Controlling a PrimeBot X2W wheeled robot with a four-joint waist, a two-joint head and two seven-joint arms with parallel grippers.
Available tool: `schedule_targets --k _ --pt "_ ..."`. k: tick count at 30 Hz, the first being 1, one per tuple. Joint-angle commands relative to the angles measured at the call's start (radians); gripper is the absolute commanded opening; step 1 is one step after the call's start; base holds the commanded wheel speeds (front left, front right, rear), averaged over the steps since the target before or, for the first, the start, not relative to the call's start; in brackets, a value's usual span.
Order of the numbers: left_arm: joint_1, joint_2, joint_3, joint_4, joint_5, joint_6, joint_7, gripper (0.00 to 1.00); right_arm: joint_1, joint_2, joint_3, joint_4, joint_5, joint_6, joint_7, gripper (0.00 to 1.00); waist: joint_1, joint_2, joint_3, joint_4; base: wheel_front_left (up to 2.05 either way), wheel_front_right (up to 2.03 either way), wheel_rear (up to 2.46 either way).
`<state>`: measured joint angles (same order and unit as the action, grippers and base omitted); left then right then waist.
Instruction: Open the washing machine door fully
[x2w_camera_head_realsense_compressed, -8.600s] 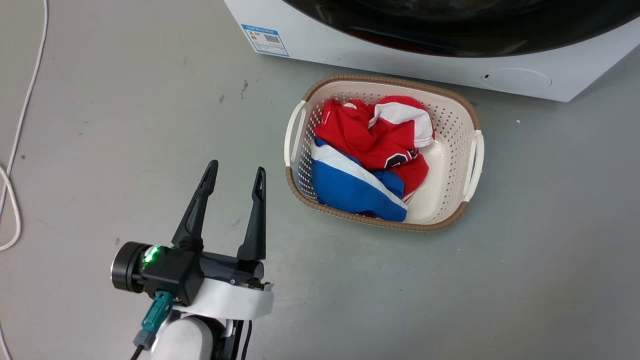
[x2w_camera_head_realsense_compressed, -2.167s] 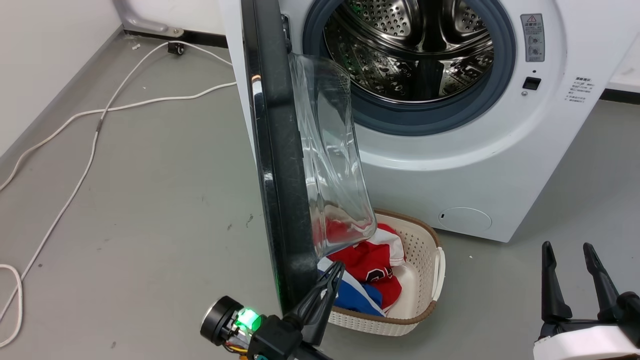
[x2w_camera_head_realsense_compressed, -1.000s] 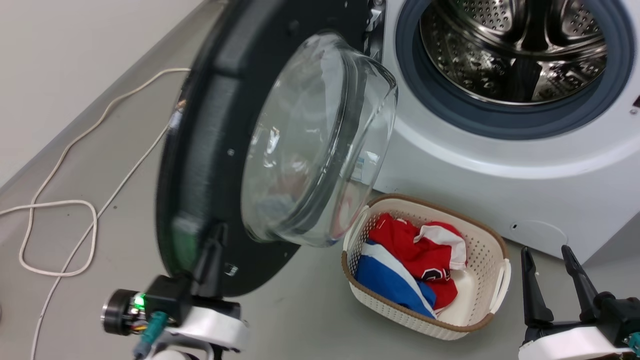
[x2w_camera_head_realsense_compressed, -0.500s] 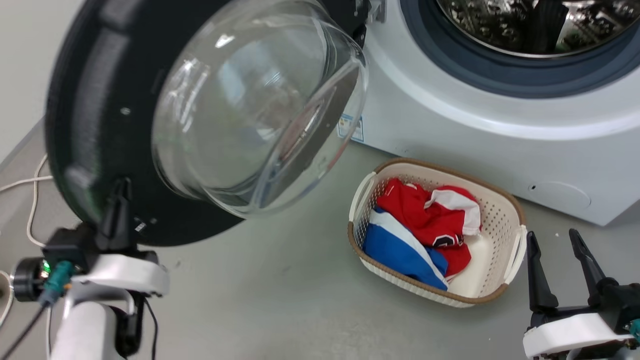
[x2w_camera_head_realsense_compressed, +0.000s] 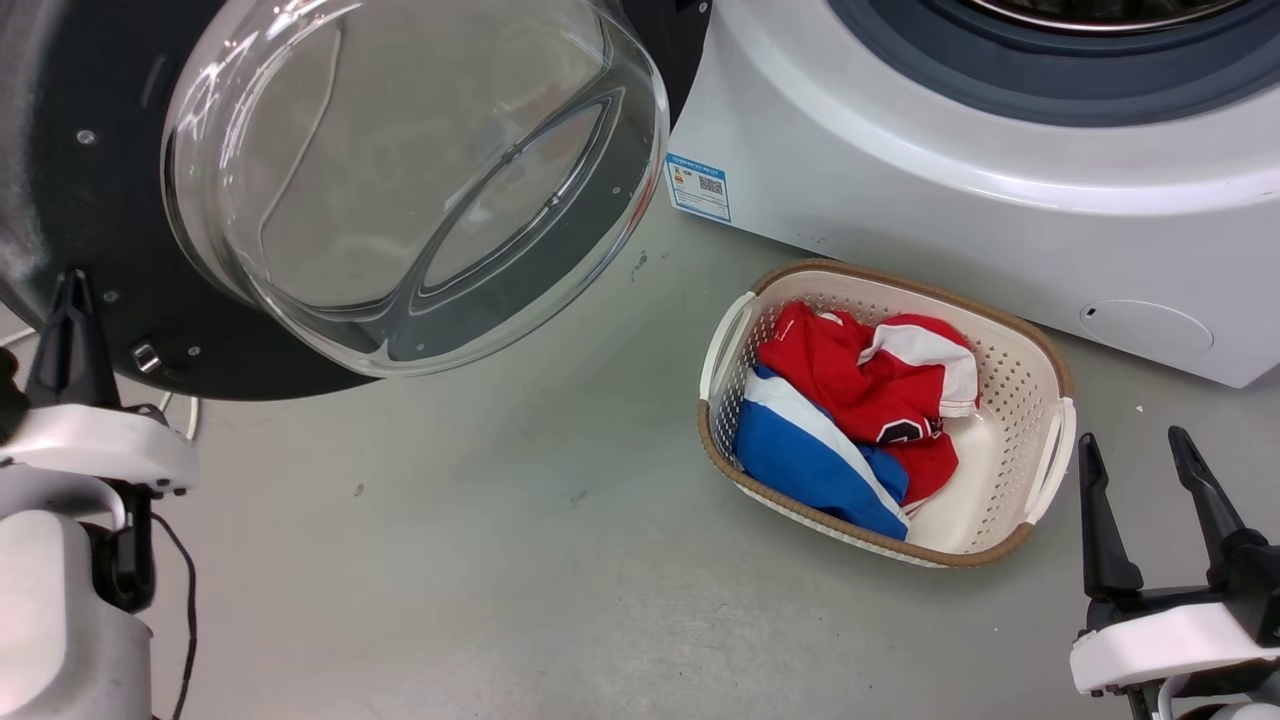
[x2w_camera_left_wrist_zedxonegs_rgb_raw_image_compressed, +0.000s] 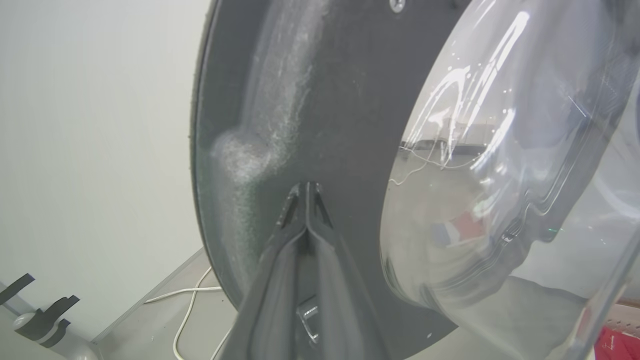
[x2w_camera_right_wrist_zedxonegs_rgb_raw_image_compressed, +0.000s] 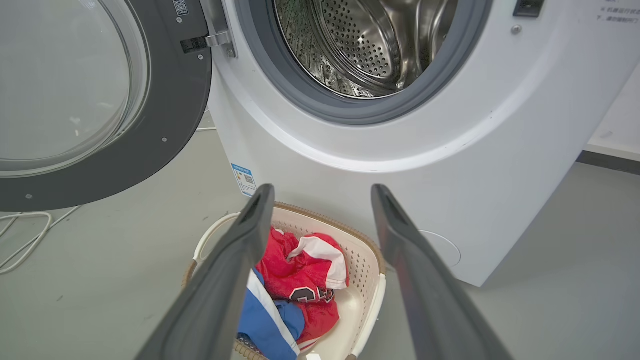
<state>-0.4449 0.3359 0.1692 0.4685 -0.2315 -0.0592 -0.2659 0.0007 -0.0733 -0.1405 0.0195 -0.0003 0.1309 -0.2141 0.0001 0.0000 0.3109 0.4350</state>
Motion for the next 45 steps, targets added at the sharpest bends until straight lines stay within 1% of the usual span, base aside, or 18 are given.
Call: schedule_targets --k 1,4,8,17,22,28,35,39,45 --pt "-0.024 0.009 0.016 0.012 -0.003 0.002 0.003 0.00 -0.009 -0.004 -0.001 -0.005 -0.006 0.000 0.000 1.00 -0.0001 0.0000 0.000 -0.001 0.00 0.00 0.00" --pt "-0.038 0.019 0.031 0.031 -0.002 -0.006 0.003 0.00 -0.010 -0.003 -0.002 -0.006 -0.004 0.000 0.000 1.00 -0.0001 0.0000 -0.003 -0.002 0.00 0.00 0.00" --pt "-0.041 0.019 0.037 0.037 0.014 -0.013 0.003 0.00 -0.010 -0.001 -0.002 -0.002 -0.002 0.000 -0.001 1.00 -0.0001 0.0000 -0.011 -0.002 0.00 0.00 0.00" --pt "0.038 -0.035 -0.019 -0.015 0.072 -0.034 0.003 0.00 -0.010 0.010 0.003 0.036 0.015 0.000 -0.018 1.00 -0.0001 0.0000 -0.081 -0.011 0.00 0.00 0.00" --pt "0.103 -0.076 -0.062 -0.064 0.101 -0.039 0.003 0.00 -0.012 0.018 0.008 0.063 0.028 0.000 -0.034 1.00 -0.0001 0.0000 -0.145 -0.038 0.00 0.00 0.00" --pt "0.187 -0.143 -0.103 -0.152 0.101 -0.047 0.003 0.00 -0.015 0.022 0.005 0.076 0.042 0.000 -0.046 1.00 -0.0001 0.0000 -0.205 -0.101 0.00 0.00 0.00" --pt "0.296 -0.222 -0.137 -0.261 0.098 -0.052 0.002 0.00 0.007 0.025 0.022 0.067 0.064 0.000 -0.051 1.00 -0.0001 0.0000 -0.256 -0.199 0.00 0.00 0.00" --pt "0.356 -0.246 -0.151 -0.309 0.102 -0.055 0.003 0.00 0.021 0.024 0.028 0.049 0.083 0.000 -0.051 1.00 -0.0001 0.0000 -0.278 -0.260 0.00 0.00 0.00" --pt "0.436 -0.269 -0.170 -0.333 0.113 -0.050 0.002 0.00 0.048 0.024 0.039 0.025 0.092 0.000 -0.051 1.00 -0.0001 0.0000 -0.305 -0.344 0.00 0.00 0.00"
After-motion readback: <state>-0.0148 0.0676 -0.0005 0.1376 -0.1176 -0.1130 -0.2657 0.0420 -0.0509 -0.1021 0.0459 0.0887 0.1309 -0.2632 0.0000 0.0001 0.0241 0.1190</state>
